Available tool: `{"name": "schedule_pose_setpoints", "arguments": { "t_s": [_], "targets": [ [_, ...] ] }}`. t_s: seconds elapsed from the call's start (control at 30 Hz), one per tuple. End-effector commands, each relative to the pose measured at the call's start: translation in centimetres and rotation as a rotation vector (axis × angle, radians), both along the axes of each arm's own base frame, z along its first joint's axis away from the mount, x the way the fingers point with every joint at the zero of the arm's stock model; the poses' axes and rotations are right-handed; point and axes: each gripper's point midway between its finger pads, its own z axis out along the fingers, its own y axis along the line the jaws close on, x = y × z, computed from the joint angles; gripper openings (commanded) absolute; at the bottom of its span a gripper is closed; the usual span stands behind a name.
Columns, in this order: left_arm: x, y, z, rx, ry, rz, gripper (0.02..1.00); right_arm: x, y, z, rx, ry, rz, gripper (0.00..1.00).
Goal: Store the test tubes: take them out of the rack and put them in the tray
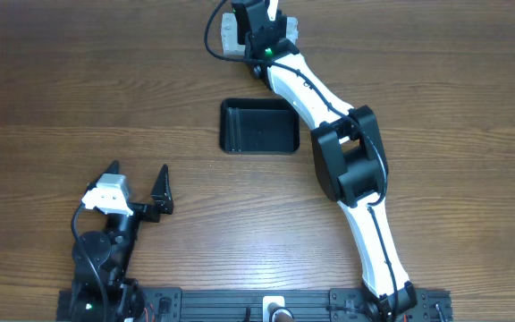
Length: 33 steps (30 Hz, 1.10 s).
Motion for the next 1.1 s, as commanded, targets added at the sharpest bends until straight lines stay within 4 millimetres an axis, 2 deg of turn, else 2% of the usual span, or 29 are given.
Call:
{"name": "schedule_pose_setpoints", "arguments": {
  "t_s": [0.03, 0.13, 0.27, 0.8, 0.87, 0.97, 1.1],
  "targets": [
    [0.0, 0.1, -0.1, 0.011, -0.001, 0.002, 1.0, 0.5, -0.1, 0.7, 0.0, -0.023, -0.016, 0.257],
    [0.0, 0.1, -0.1, 0.011, -0.001, 0.002, 1.0, 0.5, -0.1, 0.7, 0.0, -0.023, -0.016, 0.189],
    [0.0, 0.1, -0.1, 0.011, -0.001, 0.002, 0.998, 0.4, -0.1, 0.7, -0.002, -0.02, -0.017, 0.189],
    [0.0, 0.1, -0.1, 0.011, -0.001, 0.002, 0.998, 0.3, -0.3, 0.7, -0.009, -0.015, -0.024, 0.084],
    [0.0, 0.1, -0.1, 0.011, -0.001, 0.002, 1.0, 0.4, -0.3, 1.4, -0.004, -0.025, -0.024, 0.077],
    [0.0, 0.1, -0.1, 0.011, -0.001, 0.002, 1.0, 0.5, -0.2, 3.5, 0.006, -0.055, -0.02, 0.071],
    [0.0, 0.1, -0.1, 0.011, -0.001, 0.002, 1.0, 0.4, 0.0, 8.9, 0.006, -0.128, -0.003, 0.06]
  ]
}}
